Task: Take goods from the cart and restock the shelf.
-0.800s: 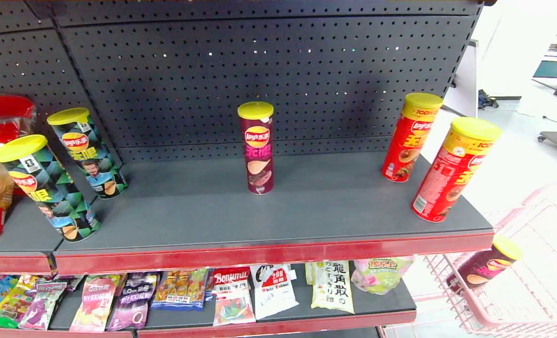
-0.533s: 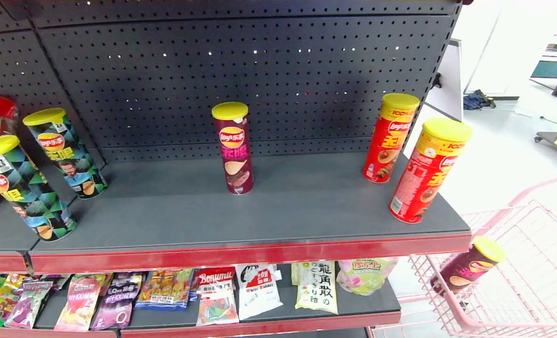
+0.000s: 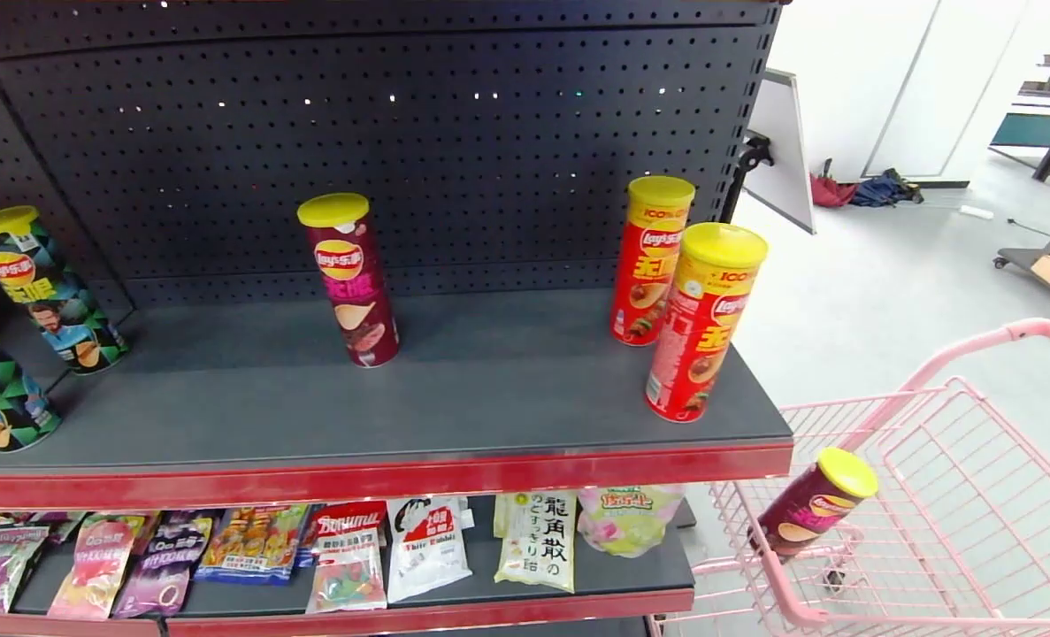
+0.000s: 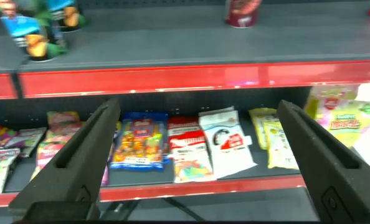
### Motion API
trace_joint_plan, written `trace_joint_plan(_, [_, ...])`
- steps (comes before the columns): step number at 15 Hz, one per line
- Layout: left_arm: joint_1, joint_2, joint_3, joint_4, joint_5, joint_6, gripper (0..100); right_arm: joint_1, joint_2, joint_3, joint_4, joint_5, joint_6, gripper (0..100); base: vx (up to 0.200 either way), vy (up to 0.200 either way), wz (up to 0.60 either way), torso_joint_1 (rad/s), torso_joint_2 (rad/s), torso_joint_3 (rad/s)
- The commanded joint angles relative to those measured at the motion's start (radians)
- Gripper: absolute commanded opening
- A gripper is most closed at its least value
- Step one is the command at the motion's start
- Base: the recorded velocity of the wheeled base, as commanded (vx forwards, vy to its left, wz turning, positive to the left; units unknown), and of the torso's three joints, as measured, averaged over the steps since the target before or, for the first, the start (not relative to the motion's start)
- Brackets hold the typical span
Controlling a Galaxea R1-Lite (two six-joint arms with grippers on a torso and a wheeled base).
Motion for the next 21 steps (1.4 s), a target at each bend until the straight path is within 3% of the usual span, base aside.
trace_joint_plan(1, [0.000,0.001,0.000,0.000,0.000,0.000,100,0.000,0.000,0.000,0.000,0.000,0.000,100,0.000,-0.200,0.00,0.002,0.01,0.007])
trace_joint_plan(8, [0.000,0.001,0.000,0.000,0.000,0.000,100,0.000,0.000,0.000,0.000,0.000,0.000,100,0.000,0.000,0.00,0.000,0.00,0.000])
trace_joint_plan(16, [0.000,0.001,0.000,0.000,0.000,-0.002,100,0.000,0.000,0.000,0.000,0.000,0.001,100,0.000,0.000,-0.60,0.002,0.00,0.006])
trace_joint_plan(21, [0.000,0.001,0.000,0.000,0.000,-0.002,100,0.000,0.000,0.000,0.000,0.000,0.001,100,0.000,0.000,0.00,0.000,0.00,0.000])
